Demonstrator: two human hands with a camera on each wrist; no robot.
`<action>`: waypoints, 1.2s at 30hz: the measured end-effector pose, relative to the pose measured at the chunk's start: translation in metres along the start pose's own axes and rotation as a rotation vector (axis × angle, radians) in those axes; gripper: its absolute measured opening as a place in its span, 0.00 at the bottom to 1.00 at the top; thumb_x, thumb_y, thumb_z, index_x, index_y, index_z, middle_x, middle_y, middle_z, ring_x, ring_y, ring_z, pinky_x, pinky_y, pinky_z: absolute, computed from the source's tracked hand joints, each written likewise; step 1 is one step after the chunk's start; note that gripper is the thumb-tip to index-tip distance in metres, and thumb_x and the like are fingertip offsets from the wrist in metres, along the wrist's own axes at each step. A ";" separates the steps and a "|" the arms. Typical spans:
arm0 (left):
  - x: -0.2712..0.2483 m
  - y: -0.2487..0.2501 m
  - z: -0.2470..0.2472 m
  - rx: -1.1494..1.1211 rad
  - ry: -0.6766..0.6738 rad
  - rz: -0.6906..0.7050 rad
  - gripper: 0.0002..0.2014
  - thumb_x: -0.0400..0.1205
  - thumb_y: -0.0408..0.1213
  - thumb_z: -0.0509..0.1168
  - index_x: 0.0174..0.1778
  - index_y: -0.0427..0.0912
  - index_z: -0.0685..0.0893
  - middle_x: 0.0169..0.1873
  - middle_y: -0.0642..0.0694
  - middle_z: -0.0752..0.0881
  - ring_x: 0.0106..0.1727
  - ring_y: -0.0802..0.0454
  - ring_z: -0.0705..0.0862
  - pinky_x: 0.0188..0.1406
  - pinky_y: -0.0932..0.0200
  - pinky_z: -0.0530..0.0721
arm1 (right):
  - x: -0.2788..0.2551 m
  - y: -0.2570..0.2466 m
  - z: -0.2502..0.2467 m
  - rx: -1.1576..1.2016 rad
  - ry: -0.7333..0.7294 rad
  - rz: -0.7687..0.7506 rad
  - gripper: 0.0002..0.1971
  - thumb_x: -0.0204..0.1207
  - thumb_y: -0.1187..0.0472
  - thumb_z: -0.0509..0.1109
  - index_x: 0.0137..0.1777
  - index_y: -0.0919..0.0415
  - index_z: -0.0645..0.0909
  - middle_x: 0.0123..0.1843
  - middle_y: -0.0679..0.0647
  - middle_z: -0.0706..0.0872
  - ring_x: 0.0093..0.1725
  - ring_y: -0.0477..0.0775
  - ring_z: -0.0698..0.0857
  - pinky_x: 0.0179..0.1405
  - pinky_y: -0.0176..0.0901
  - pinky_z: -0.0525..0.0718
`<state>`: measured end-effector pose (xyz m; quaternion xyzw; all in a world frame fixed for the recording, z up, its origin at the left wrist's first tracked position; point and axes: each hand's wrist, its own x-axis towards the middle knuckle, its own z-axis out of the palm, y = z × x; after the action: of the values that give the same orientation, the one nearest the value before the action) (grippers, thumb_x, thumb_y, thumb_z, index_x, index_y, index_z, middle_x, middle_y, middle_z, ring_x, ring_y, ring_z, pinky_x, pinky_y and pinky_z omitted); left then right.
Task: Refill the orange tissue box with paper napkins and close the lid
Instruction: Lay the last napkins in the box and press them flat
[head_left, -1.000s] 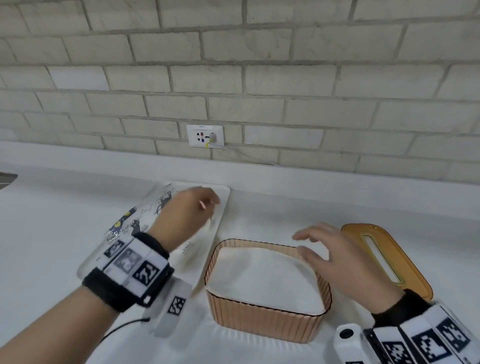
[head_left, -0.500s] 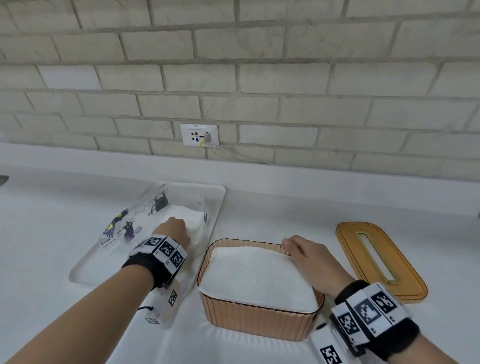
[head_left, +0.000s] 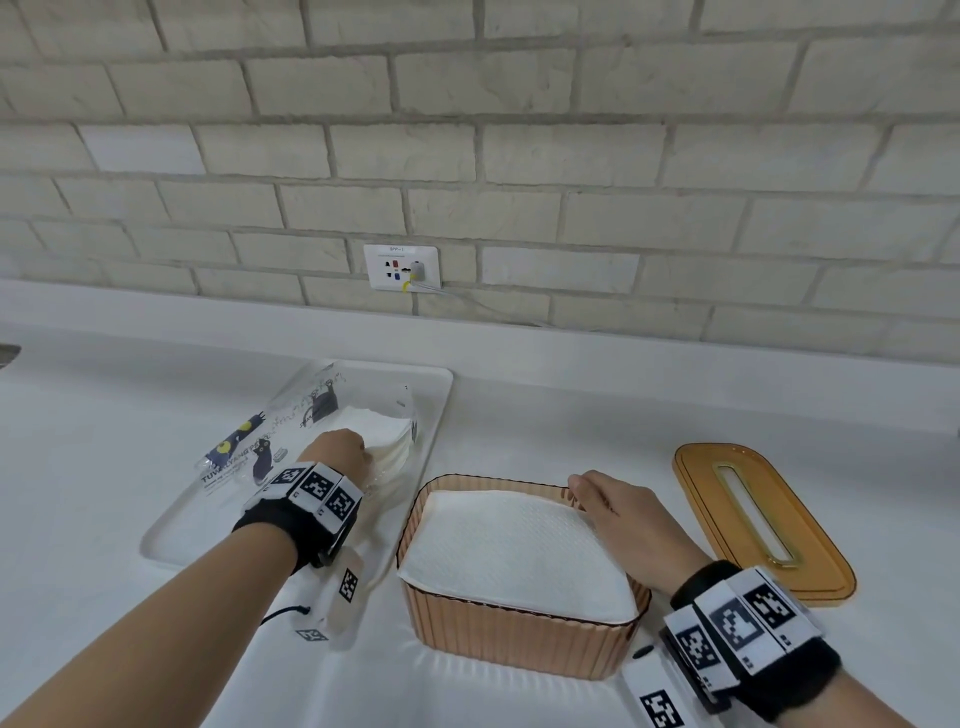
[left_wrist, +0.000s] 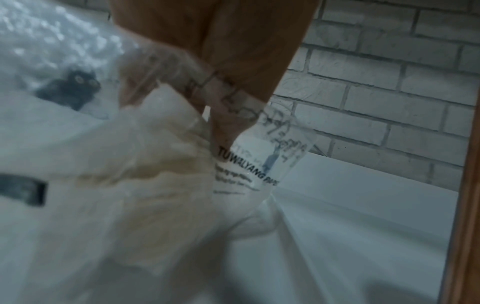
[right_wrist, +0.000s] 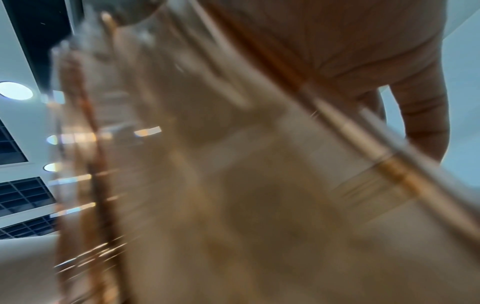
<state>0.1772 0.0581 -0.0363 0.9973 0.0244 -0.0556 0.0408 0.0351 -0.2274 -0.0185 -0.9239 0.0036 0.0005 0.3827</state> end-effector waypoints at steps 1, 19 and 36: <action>0.001 -0.001 0.000 -0.012 -0.005 -0.002 0.15 0.87 0.38 0.54 0.54 0.35 0.84 0.53 0.41 0.87 0.53 0.46 0.83 0.43 0.61 0.74 | 0.000 0.000 0.000 -0.003 -0.002 0.001 0.22 0.85 0.48 0.50 0.49 0.65 0.79 0.44 0.61 0.85 0.44 0.56 0.81 0.37 0.39 0.71; -0.015 0.005 -0.022 0.007 0.073 0.008 0.08 0.82 0.28 0.57 0.51 0.34 0.80 0.48 0.40 0.84 0.46 0.45 0.82 0.40 0.58 0.76 | 0.001 -0.004 -0.007 -0.145 -0.075 -0.009 0.19 0.84 0.45 0.52 0.51 0.56 0.80 0.44 0.50 0.82 0.45 0.47 0.79 0.46 0.38 0.76; -0.161 0.066 -0.068 -0.047 0.725 1.004 0.07 0.72 0.32 0.62 0.39 0.44 0.85 0.39 0.49 0.85 0.36 0.48 0.83 0.24 0.56 0.80 | -0.015 -0.068 -0.057 1.020 -0.202 0.186 0.19 0.80 0.60 0.64 0.70 0.61 0.72 0.62 0.65 0.85 0.55 0.68 0.87 0.43 0.59 0.89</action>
<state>0.0281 -0.0086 0.0548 0.8414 -0.4343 0.3132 0.0730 0.0207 -0.2194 0.0705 -0.6114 0.0482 0.1217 0.7804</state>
